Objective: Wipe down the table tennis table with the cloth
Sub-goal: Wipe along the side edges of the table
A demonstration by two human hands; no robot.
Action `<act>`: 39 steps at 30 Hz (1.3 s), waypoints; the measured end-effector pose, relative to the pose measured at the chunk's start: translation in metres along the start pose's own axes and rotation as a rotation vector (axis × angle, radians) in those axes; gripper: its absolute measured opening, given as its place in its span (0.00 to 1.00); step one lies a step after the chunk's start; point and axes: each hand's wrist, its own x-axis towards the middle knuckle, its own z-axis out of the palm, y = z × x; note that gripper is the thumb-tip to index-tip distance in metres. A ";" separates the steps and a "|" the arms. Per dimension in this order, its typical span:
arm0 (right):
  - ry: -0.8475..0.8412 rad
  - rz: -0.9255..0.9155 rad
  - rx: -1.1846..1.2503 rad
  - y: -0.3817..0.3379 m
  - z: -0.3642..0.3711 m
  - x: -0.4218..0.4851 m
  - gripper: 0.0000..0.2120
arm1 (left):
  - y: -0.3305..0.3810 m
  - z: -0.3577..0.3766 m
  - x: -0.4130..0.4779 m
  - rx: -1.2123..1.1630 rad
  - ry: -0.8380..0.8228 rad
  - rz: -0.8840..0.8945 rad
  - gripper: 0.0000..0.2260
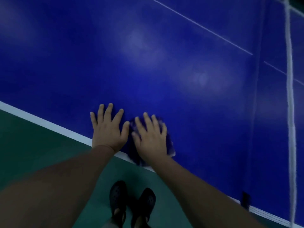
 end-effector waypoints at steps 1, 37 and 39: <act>-0.037 -0.044 0.007 0.005 0.004 -0.022 0.33 | -0.001 -0.001 0.000 -0.001 -0.020 0.006 0.30; -0.032 0.444 1.610 0.135 -0.183 -0.269 0.44 | 0.196 -0.064 -0.172 -1.497 -0.563 -0.381 0.30; -0.097 0.359 1.450 0.148 -0.187 -0.277 0.42 | 0.198 -0.068 -0.178 -1.454 -0.523 -0.248 0.31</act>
